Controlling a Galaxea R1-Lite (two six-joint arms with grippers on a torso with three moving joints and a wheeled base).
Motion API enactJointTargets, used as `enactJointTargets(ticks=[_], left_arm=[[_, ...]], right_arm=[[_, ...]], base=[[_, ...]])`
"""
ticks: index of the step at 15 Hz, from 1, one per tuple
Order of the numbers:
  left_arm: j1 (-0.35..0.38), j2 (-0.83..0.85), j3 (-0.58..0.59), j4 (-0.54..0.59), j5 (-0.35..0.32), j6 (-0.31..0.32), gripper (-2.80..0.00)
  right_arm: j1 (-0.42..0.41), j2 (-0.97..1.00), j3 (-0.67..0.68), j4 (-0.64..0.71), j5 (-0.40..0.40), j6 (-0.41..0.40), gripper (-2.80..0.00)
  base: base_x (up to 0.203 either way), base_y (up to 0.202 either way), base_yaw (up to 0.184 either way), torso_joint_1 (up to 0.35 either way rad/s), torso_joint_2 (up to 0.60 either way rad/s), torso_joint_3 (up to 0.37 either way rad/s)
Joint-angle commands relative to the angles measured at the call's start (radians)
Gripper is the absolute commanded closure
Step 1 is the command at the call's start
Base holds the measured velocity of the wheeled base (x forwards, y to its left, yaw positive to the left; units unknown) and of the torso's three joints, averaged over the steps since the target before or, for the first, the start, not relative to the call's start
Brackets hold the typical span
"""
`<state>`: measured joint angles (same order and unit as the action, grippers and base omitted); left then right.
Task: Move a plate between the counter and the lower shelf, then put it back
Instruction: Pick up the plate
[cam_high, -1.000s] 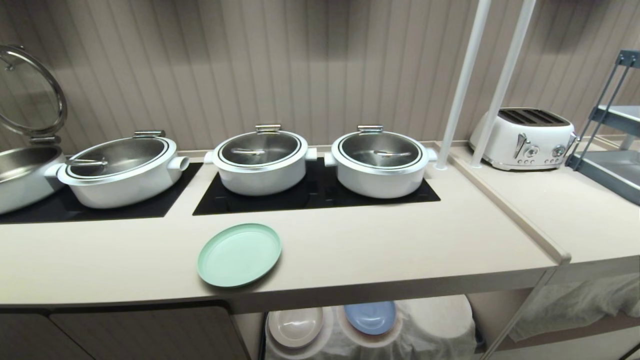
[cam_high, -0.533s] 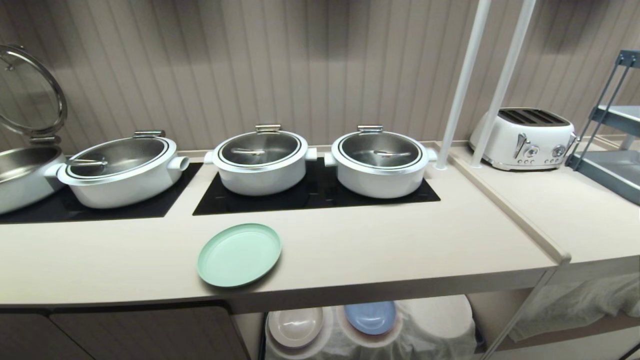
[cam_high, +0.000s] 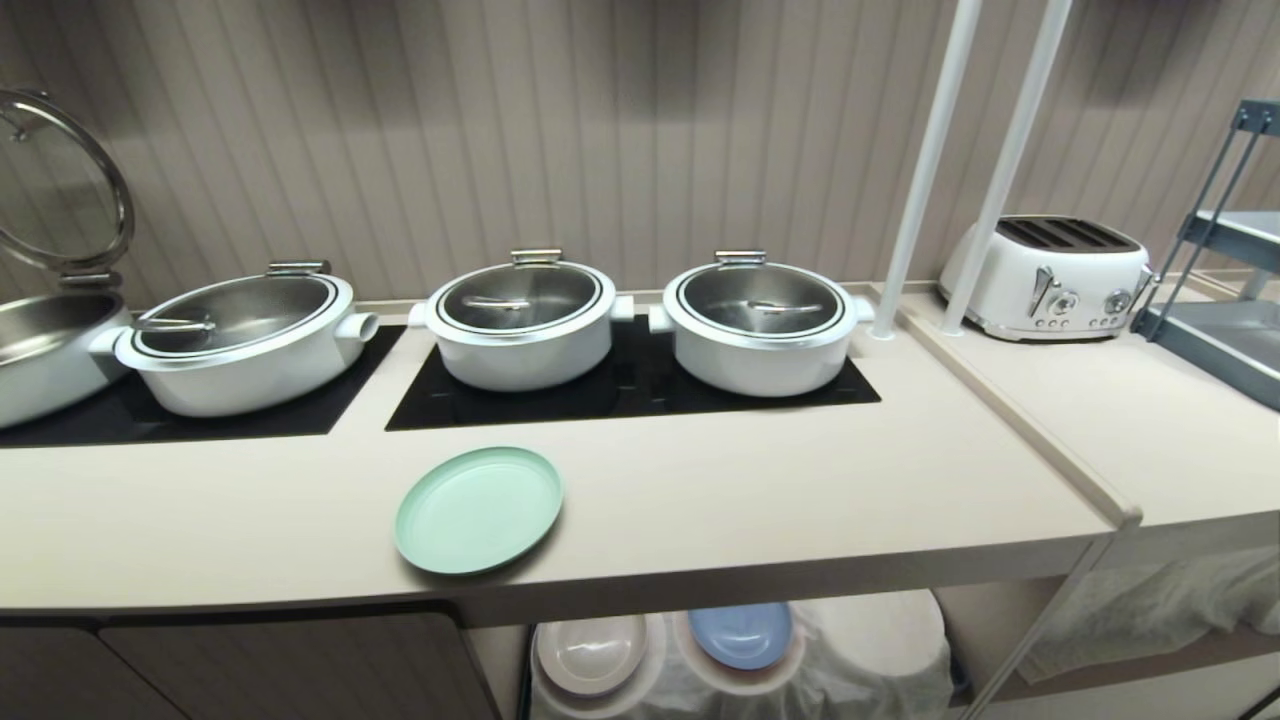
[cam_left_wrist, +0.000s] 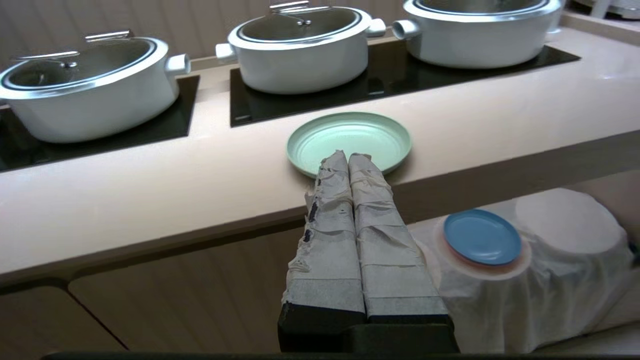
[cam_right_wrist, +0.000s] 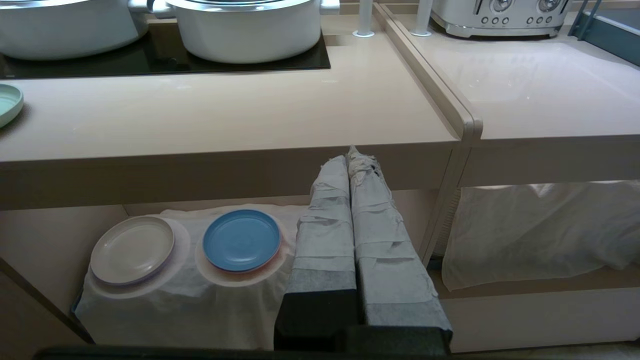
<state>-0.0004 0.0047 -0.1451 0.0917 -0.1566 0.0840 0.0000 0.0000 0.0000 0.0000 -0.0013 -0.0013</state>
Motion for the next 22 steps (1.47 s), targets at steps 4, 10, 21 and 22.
enactJointTargets(ticks=[4, 10, 21, 22], left_arm=[[-0.001, 0.205, -0.151, 0.103, -0.002, -0.015, 0.00], [-0.001, 0.651, -0.339, 0.139, 0.000, -0.125, 0.00], [-0.032, 1.343, -0.811, 0.532, -0.020, -0.325, 0.00], [-0.040, 1.405, -0.850, 0.542, -0.020, -0.355, 0.00]], right_arm=[[0.000, 0.000, 0.000, 0.000, 0.000, 0.000, 0.00], [0.000, 0.000, 0.000, 0.000, 0.000, 0.000, 0.00], [0.000, 0.000, 0.000, 0.000, 0.000, 0.000, 0.00], [0.000, 0.000, 0.000, 0.000, 0.000, 0.000, 0.00]], base=[[0.000, 0.000, 0.000, 0.000, 0.00, 0.000], [0.000, 0.000, 0.000, 0.000, 0.00, 0.000], [0.000, 0.000, 0.000, 0.000, 0.00, 0.000], [0.000, 0.000, 0.000, 0.000, 0.00, 0.000]])
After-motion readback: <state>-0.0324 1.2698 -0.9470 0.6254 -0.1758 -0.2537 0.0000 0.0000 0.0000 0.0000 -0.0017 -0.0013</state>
